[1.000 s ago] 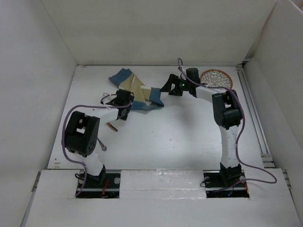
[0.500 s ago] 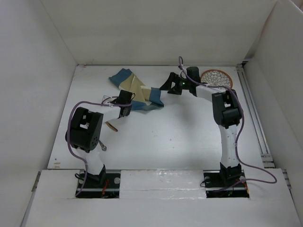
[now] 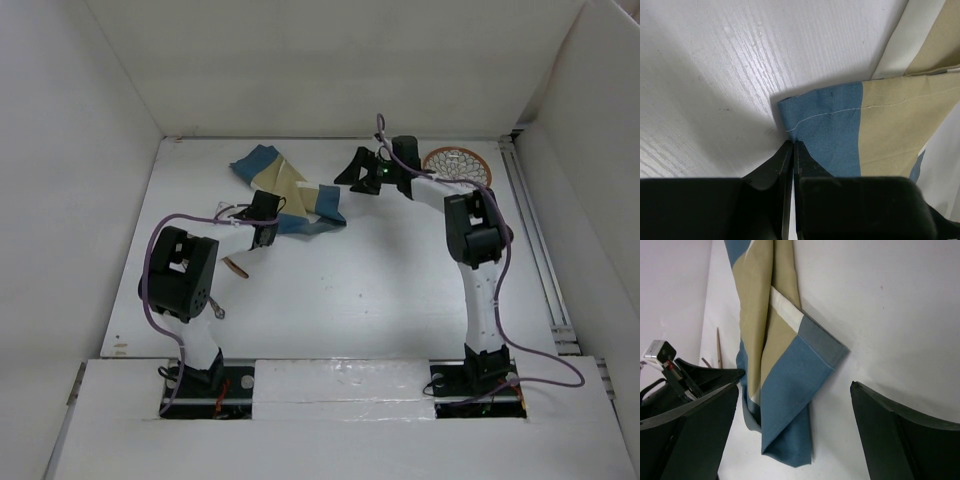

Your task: Set the dinner table for one person

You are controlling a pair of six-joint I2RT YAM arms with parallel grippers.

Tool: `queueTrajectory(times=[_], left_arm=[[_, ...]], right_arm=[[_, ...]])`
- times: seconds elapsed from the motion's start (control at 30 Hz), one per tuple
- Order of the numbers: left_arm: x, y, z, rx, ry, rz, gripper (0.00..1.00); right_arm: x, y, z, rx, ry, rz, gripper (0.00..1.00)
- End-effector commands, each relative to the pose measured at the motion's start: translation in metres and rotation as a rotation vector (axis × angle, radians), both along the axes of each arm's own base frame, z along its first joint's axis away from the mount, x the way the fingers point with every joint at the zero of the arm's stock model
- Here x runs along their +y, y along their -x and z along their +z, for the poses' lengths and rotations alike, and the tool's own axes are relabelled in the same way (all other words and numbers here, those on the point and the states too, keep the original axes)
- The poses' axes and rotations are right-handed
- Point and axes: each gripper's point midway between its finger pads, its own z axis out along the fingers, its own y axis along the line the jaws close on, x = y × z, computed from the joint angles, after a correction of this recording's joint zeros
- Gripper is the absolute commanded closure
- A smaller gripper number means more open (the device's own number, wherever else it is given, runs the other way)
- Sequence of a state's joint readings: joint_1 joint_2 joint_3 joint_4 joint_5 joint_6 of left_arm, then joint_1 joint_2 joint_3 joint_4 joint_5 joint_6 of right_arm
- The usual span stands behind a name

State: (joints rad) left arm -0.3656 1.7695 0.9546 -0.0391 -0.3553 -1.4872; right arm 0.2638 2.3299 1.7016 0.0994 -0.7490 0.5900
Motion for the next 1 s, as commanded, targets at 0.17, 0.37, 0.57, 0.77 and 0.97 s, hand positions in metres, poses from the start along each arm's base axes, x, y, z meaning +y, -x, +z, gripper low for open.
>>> queueTrajectory(times=[0.17,0.37,0.57,0.77,0.97], left_arm=[[0.010,0.004,0.027,-0.022,-0.059,0.000,1.00],[0.011,0.003,0.034,-0.040,-0.065,-0.001,1.00],[0.010,0.005,0.030,-0.042,-0.056,-0.006,1.00],[0.010,0.005,0.030,-0.042,-0.056,-0.006,1.00],[0.008,0.008,0.023,-0.028,-0.045,-0.017,1.00]], right_arm=[[0.015,-0.007,-0.017,0.042,0.033,-0.018,0.04],[0.019,0.007,-0.032,0.100,0.065,-0.030,0.06],[0.033,0.019,-0.049,0.184,0.046,-0.014,0.28],[0.038,0.028,-0.057,0.228,0.033,-0.009,0.39],[0.031,0.017,-0.051,0.208,0.018,-0.073,1.00]])
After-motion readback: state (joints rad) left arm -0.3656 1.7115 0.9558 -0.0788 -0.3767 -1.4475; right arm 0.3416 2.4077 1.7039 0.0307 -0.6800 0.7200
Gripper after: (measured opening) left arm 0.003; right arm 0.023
